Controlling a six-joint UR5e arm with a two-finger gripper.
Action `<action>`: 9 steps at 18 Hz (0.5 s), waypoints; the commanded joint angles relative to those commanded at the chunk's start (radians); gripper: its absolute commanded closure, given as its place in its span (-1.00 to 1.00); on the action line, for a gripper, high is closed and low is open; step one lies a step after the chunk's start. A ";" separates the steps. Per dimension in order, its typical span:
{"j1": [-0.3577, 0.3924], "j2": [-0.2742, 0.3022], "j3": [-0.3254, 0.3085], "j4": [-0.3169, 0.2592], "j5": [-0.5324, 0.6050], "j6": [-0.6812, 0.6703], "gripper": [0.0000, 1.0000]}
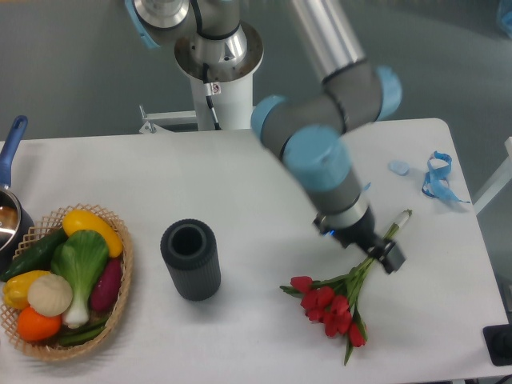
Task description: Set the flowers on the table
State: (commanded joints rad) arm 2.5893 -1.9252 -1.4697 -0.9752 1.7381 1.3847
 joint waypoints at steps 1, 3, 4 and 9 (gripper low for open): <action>0.017 0.012 0.011 -0.041 -0.020 0.046 -1.00; 0.096 0.063 0.015 -0.132 -0.130 0.118 -1.00; 0.136 0.081 0.019 -0.176 -0.182 0.169 -1.00; 0.316 0.160 0.055 -0.371 -0.270 0.534 -1.00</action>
State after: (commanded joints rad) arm 2.9050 -1.7657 -1.4144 -1.3466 1.4681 1.9182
